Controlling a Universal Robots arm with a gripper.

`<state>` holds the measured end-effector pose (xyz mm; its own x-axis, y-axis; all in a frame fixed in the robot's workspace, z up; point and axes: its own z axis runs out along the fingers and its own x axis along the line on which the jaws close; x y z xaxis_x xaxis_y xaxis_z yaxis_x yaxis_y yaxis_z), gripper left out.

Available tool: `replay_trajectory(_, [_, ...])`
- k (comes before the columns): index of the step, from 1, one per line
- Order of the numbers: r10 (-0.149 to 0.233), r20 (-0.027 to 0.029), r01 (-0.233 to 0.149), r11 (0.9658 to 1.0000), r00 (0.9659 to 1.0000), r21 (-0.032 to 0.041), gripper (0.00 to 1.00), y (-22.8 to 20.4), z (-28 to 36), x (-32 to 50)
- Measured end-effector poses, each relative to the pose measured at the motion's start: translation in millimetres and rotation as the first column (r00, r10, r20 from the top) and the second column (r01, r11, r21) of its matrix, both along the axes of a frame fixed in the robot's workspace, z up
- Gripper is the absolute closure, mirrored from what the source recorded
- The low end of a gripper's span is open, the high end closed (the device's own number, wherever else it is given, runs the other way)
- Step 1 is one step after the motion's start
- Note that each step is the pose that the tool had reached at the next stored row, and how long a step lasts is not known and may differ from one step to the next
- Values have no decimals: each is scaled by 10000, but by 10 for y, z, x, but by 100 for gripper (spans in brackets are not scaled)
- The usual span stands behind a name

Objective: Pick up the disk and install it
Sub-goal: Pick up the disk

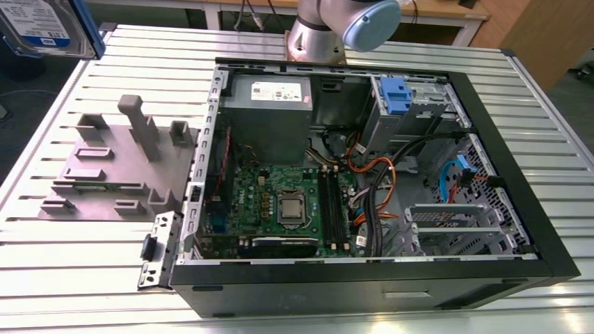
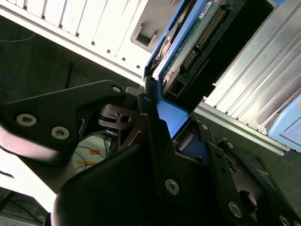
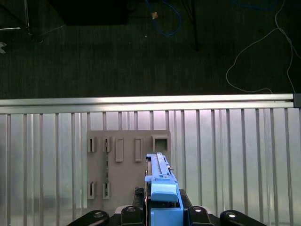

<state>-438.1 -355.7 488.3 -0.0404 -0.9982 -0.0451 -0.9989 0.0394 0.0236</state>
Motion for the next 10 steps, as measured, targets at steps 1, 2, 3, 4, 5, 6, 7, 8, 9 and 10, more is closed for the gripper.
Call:
replay_trajectory(1, [0,-1,0,10000,10000,0,63,-10,0,0])
replay_trajectory(2, [0,0,0,10000,10000,0,63,-22,0,0])
replay_trajectory(3, [0,0,0,10000,10000,0,63,-34,0,0])
replay_trajectory(4, [0,0,0,10000,10000,0,63,-46,0,0])
replay_trajectory(5, [-1,1,1,10000,10000,0,63,-59,-1,-1])
replay_trajectory(6, [-1,0,1,10000,10000,0,63,-70,0,0])
replay_trajectory(7, [0,0,0,10000,10000,0,63,-81,0,0])
replay_trajectory(8, [0,0,0,10000,10000,0,63,-87,0,0])
replay_trajectory(9, [-1,0,1,10000,10000,-1,63,-89,0,0])
replay_trajectory(10, [-2,0,2,10000,10000,0,63,-89,0,0])
